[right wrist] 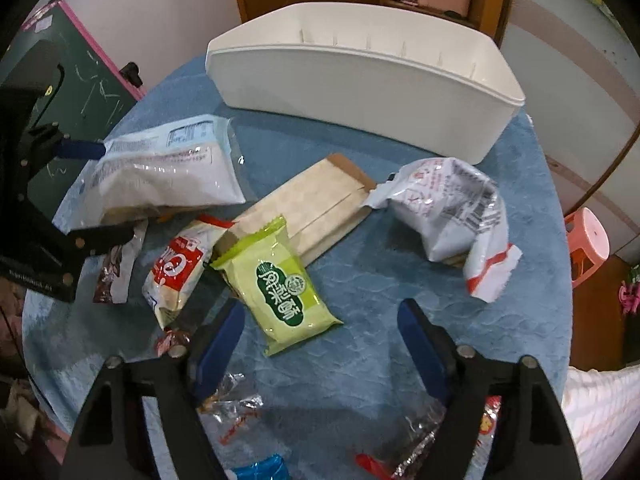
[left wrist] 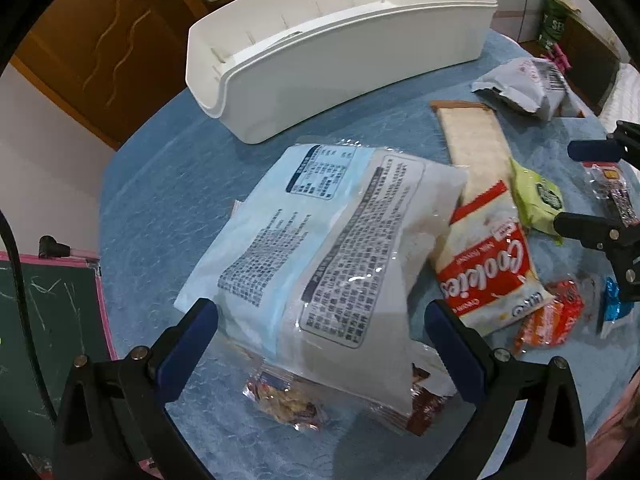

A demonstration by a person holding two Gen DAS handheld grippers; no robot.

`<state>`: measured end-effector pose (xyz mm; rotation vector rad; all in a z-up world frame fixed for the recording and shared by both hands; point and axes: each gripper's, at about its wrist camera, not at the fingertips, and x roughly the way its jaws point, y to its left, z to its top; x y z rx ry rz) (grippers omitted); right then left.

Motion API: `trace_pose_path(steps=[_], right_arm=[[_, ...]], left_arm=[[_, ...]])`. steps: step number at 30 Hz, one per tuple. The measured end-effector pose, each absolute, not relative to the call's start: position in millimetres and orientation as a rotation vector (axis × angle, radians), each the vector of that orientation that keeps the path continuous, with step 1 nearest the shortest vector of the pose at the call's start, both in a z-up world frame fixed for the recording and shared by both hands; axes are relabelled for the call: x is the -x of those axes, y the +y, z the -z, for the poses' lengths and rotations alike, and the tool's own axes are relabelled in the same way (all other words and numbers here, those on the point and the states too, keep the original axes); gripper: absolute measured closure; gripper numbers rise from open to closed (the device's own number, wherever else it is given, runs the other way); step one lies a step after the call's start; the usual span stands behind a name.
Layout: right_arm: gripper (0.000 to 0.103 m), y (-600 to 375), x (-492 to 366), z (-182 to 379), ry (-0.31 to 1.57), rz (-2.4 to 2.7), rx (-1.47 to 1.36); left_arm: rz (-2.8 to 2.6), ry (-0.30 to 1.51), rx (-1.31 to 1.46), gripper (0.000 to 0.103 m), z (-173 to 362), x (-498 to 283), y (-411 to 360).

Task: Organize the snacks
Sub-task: 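Grasp the large white bag with the left tool while the right tool grasps the green packet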

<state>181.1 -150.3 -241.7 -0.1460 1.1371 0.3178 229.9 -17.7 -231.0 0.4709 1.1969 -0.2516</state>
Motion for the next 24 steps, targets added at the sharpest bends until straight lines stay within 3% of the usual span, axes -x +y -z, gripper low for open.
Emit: trace_pose_path(steps=[13,19,24], right_arm=[[0.043,-124.3,-192.2,255.3,1.141,-0.394,0.232],[0.044,-118.7,-191.8,256.9,1.14,-0.409,0.262],[0.044,-111.8,-189.9,264.2,1.17,-0.426,0.301]], left_arm=[[0.214,1.216,-0.505,0.0,248.8,-245.7,-13.4],[0.2,1.218,-0.53,0.001,253.9,-247.0,-14.6],[0.195,1.231,-0.542,0.011,256.0,-244.8,-16.7]])
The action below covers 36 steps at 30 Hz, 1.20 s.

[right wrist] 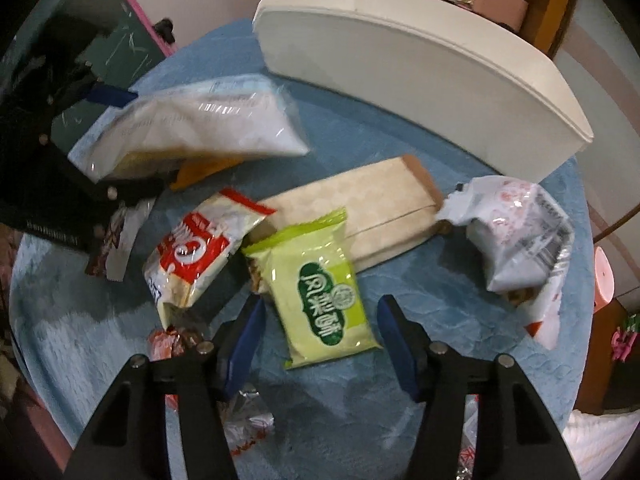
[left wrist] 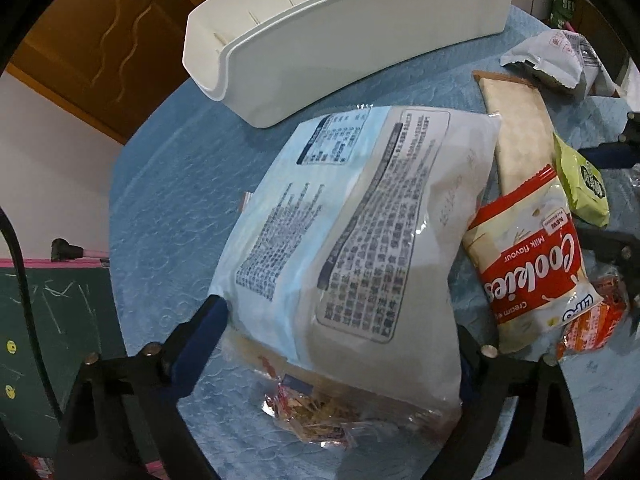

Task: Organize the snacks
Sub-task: 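Grasp the large white bag with the left tool while the right tool grasps the green packet, then carry both packets into the white bin and open both tools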

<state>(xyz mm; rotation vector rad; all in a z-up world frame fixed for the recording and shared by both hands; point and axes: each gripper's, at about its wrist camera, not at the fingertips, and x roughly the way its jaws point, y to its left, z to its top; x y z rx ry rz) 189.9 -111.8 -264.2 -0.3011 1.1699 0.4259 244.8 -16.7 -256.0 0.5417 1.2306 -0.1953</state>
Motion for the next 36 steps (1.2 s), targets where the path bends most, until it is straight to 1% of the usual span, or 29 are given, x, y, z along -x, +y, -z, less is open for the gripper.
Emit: trace_pose_path(steps=[3,6,9,10,12,15,16,17,20,26,36], right_arm=[[0.044,-102.8,-187.9,266.8,1.153,-0.425,0.341],[0.05,-98.0,-188.1,265.9,1.151,-0.433,0.338],[0.054,-99.2,-187.0,266.1,1.145,-0.442,0.341],[0.06,-99.7,-186.3,265.8,1.145,-0.45,0.339],[0.06,-99.8,-183.0,265.0,1.136,-0.45,0.348],[0.061,-99.2,-181.2,263.7,1.13,-0.44,0.356],[0.061,-99.7,-180.1,262.7,1.128,-0.437,0.355],[0.061,-102.3,-177.2,261.2,1.124,-0.434,0.353],[0.061,-105.1,-172.1,255.5,1.105,-0.418,0.355],[0.061,-109.3,-163.9,238.3,1.073,-0.412,0.338],[0.061,-113.6,-151.9,207.9,1.019,-0.389,0.3]], left_arm=[[0.2,1.24,-0.532,0.015,257.2,-246.2,-13.2],[0.187,1.24,-0.55,0.019,260.5,-247.9,-9.6],[0.174,1.23,-0.562,0.03,260.2,-246.6,-13.1],[0.175,1.222,-0.564,0.034,259.3,-246.0,-13.2],[0.171,1.207,-0.57,0.037,257.9,-244.3,-12.8],[0.165,1.188,-0.553,0.053,250.8,-241.6,-11.3],[0.166,1.178,-0.536,0.06,245.6,-240.8,-9.9],[0.175,1.177,-0.51,0.063,240.3,-240.3,-8.1],[0.187,1.169,-0.484,0.067,231.8,-236.6,-4.5],[0.212,1.146,-0.424,0.073,216.4,-226.3,0.1],[0.25,1.098,-0.35,0.075,188.6,-195.3,9.9]])
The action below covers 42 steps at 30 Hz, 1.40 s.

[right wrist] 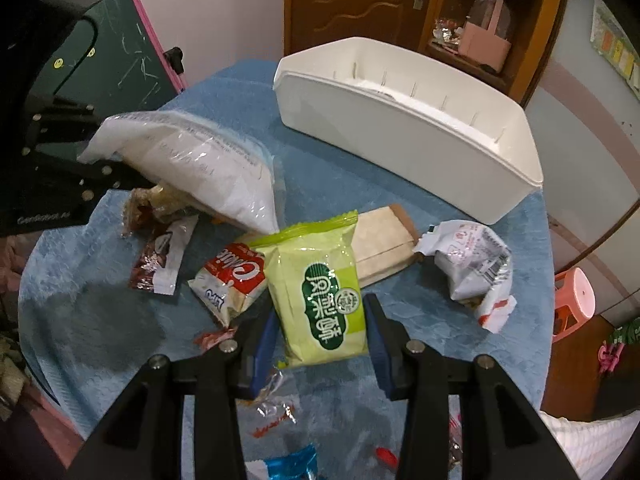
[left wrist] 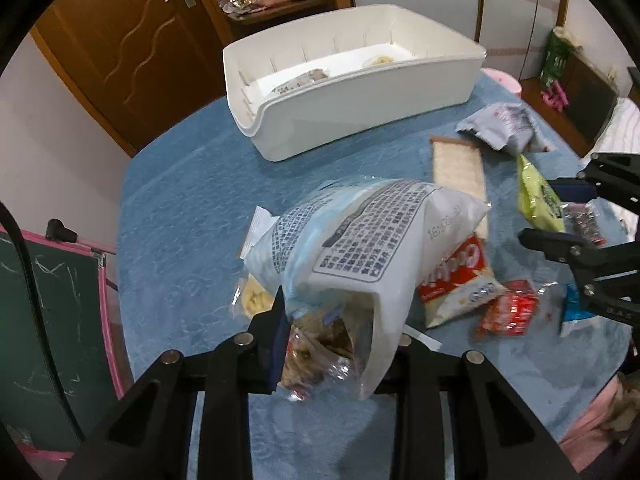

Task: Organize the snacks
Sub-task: 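Carry both packets into the white bin and open both tools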

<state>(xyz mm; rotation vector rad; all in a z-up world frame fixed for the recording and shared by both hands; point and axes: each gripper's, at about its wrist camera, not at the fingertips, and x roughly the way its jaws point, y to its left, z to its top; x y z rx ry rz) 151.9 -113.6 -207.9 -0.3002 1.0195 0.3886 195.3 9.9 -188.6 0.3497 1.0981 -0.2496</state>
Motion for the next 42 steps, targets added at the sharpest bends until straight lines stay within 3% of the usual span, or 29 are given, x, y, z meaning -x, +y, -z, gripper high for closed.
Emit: trace_pose_path(steps=[14,30,35,42], right_arm=[[0.061,-121.9,-147.9,140.7,0.909,-0.354,0.216],[0.061,-153.5,-243.7,-19.7,0.685,-0.172,0.12],[0.061,-166.3,-294.5,-17.5,0.721,-0.115,0.062],[0.061,-180.2,-351.1,43.5,0.843,-0.052,0.032]], left_arm=[[0.259,0.964,-0.213,0.075,103.7,-176.4,23.7],[0.201,0.775,-0.137,0.075,-3.5,-254.1,11.5],[0.199,0.766,-0.105,0.075,-4.8,-302.9,-2.3],[0.195,0.818,-0.072,0.075,37.4,-360.8,-21.6]])
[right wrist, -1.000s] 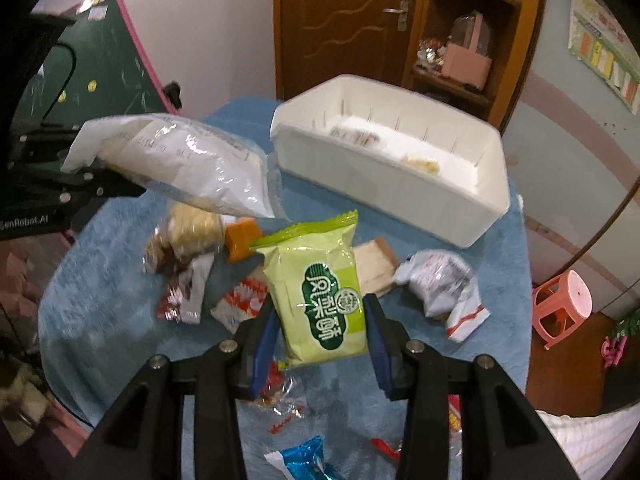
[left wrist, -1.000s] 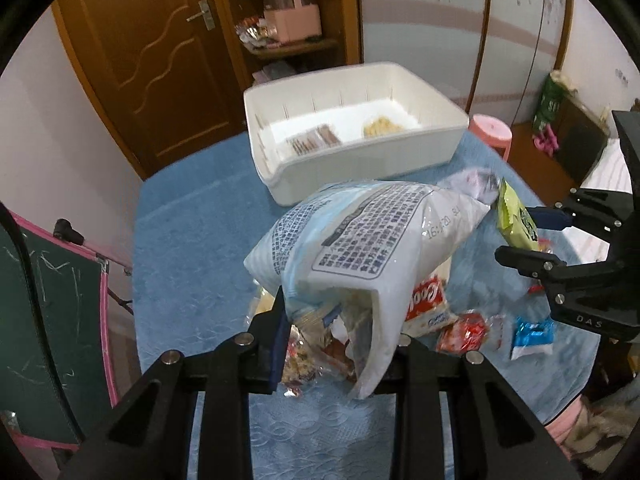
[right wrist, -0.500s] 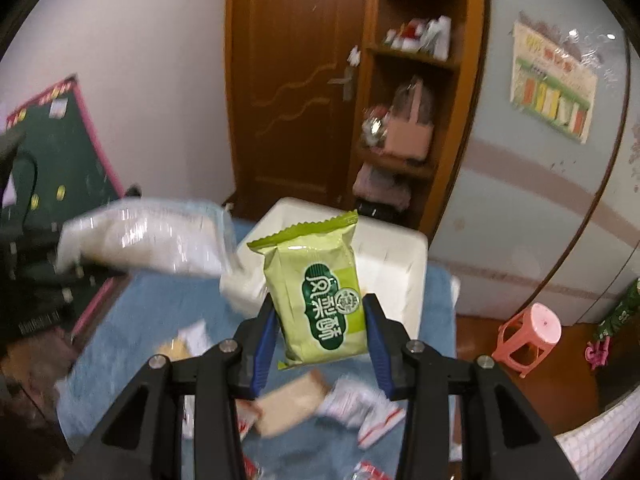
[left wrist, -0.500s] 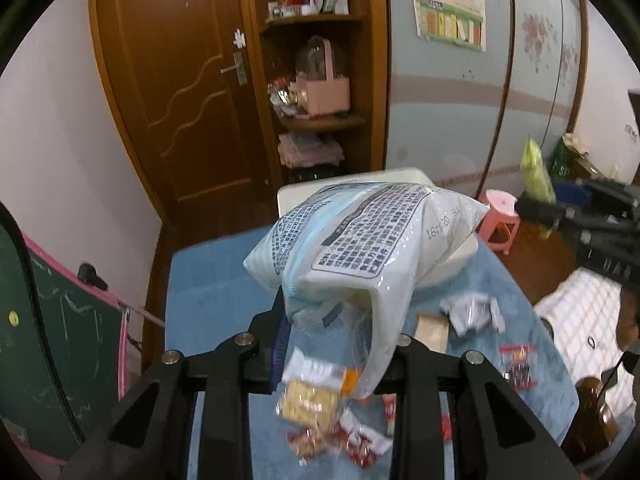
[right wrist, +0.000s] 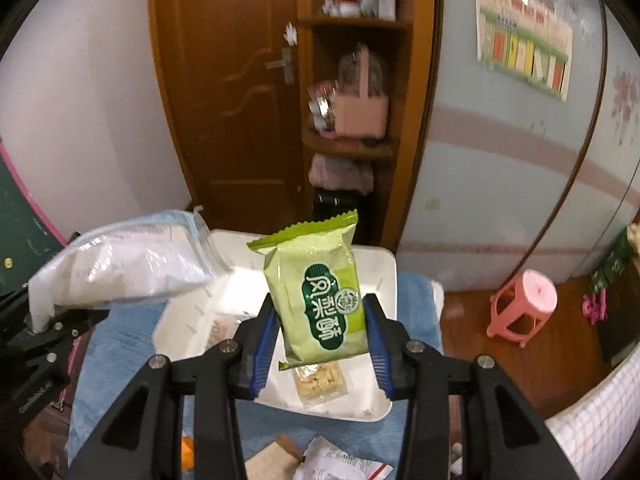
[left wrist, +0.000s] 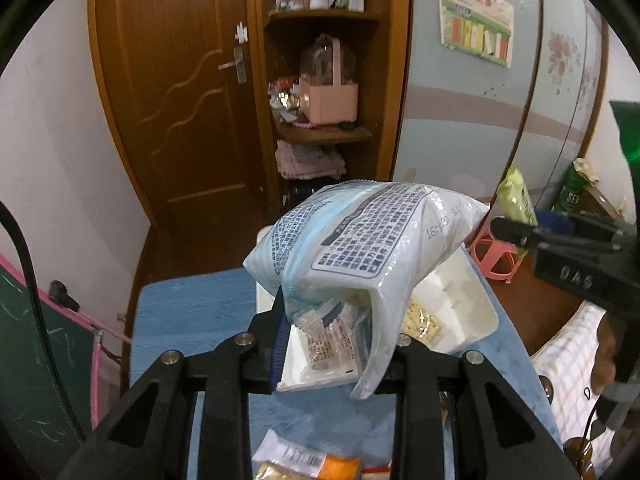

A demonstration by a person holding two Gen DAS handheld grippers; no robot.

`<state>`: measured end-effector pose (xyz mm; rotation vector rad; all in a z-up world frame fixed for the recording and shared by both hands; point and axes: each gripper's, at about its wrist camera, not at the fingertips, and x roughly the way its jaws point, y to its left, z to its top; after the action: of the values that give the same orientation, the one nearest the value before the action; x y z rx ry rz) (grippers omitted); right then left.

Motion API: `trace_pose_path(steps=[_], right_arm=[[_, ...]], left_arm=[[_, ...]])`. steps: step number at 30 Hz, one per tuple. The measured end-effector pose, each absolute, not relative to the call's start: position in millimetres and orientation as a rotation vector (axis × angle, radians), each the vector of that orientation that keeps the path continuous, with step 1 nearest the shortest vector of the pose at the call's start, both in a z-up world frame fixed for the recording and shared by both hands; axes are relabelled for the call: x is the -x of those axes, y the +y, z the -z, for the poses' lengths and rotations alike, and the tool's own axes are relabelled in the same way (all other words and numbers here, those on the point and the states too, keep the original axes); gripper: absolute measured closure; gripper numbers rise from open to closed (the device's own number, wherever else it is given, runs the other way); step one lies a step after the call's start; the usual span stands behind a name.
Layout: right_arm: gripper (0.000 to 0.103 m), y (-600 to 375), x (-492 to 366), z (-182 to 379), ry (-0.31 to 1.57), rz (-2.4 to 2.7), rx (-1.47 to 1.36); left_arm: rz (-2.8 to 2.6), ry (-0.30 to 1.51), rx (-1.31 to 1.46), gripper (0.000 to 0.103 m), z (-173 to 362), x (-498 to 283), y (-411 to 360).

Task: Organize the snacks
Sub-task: 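Carry both packets into the white bin and open both tools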

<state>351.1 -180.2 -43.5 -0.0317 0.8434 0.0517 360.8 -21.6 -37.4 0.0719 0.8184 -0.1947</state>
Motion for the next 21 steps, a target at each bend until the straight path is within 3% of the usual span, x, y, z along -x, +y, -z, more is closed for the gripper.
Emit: trace_pose_path(steps=[8,15,17,19,21], right_arm=[[0.061,-183.8,-386.9,110.9,0.971,-0.014,0.027],[0.06,-182.6,-398.8,136.4,1.023,-0.018,0.016],[0.06,-182.0,-403.3,141.2,1.039,-0.026,0.009],[0.06,-183.2,-405.5,146.0,1.052,-0.039,-0.011],[0.06,-184.2,-404.8,148.0,1.052,-0.061,-0.037]], left_arm=[[0.173,0.929,-0.063,0.075,99.9,-404.8,-26.7],[0.165,0.958,-0.066,0.071,123.2,-421.3,-24.6],[0.176,0.962,-0.06,0.042,125.9,-419.9,-23.5],[0.19,0.94,-0.053,0.022,125.2,-414.9,-22.3],[0.186,0.915,-0.058,0.016,122.5,-407.5,-20.0]])
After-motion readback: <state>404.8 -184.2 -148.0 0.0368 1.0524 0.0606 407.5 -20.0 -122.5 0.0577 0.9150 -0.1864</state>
